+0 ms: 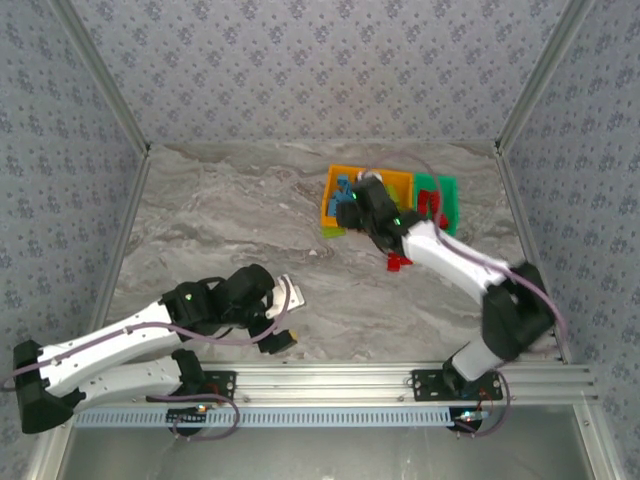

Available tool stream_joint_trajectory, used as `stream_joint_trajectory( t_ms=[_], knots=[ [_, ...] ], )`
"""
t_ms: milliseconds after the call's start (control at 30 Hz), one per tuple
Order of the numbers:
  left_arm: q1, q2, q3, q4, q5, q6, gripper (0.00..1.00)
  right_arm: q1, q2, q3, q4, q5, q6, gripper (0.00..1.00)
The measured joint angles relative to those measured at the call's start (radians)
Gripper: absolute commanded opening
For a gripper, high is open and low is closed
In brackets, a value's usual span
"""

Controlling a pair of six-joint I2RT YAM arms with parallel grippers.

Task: Sort the legos into containers by color

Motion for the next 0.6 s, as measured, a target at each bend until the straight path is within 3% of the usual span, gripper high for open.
stream_joint_trajectory(
  t_ms=[167,300,467,600],
  knots=[
    [0.047,0.159,0.096,0.092,-0.047,-0.193,0.97,0.165,-0.42,-0.291,-0.023,-0.02,0.078,0.7],
    [0.167,0.387,0.179,0.232,-0.04,-0.291,0.94,0.301,-0.664,-0.342,-0.153,0.019,0.173,0.69],
    [0.279,0.736,0.344,0.384,-0.079,-0.396,0.93,0.398,-0.757,-0.341,-0.326,0.095,0.283,0.69],
    [0.299,0.936,0.468,0.464,-0.141,-0.439,0.87,0.423,-0.742,-0.343,-0.424,0.136,0.338,0.7]
  ],
)
